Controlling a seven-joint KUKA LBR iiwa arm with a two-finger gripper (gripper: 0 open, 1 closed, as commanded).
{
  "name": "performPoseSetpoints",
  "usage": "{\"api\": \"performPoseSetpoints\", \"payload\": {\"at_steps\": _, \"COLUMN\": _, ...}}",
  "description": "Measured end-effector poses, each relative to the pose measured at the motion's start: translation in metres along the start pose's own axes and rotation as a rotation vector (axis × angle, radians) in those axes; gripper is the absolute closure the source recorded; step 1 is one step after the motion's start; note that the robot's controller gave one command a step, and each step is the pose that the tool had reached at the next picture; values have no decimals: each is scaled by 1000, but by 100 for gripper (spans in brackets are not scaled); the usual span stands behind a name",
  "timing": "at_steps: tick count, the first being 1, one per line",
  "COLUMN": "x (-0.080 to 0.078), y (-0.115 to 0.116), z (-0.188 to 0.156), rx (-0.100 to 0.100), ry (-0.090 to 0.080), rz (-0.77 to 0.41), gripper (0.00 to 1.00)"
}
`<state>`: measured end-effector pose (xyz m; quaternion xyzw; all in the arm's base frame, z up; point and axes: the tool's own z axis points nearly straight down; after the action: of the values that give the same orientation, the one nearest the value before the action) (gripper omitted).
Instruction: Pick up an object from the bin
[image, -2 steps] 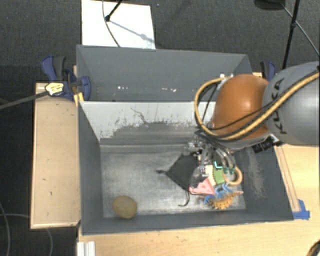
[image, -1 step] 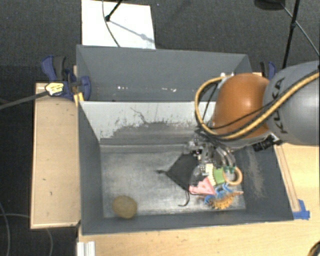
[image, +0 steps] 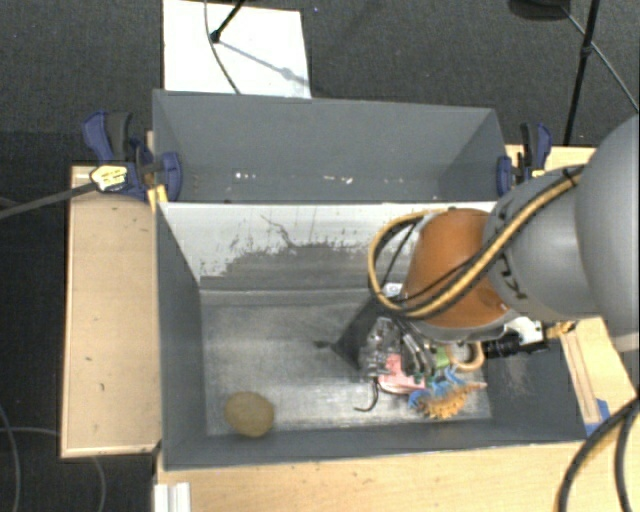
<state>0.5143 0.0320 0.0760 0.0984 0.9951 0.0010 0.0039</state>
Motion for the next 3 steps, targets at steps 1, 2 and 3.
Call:
{"api": "performPoseSetpoints", "payload": {"at_steps": 1, "x": 0, "y": 0, "z": 0, "rx": 0, "ry": 0, "rz": 1, "gripper": 100}}
{"api": "performPoseSetpoints", "payload": {"at_steps": 2, "x": 8, "y": -3, "z": -43, "rx": 3, "ry": 12, "rz": -20, "gripper": 100}}
{"api": "performPoseSetpoints", "payload": {"at_steps": 3, "x": 2, "y": -6, "z": -85, "rx": 1, "ry": 1, "rz": -15, "gripper": 100}}
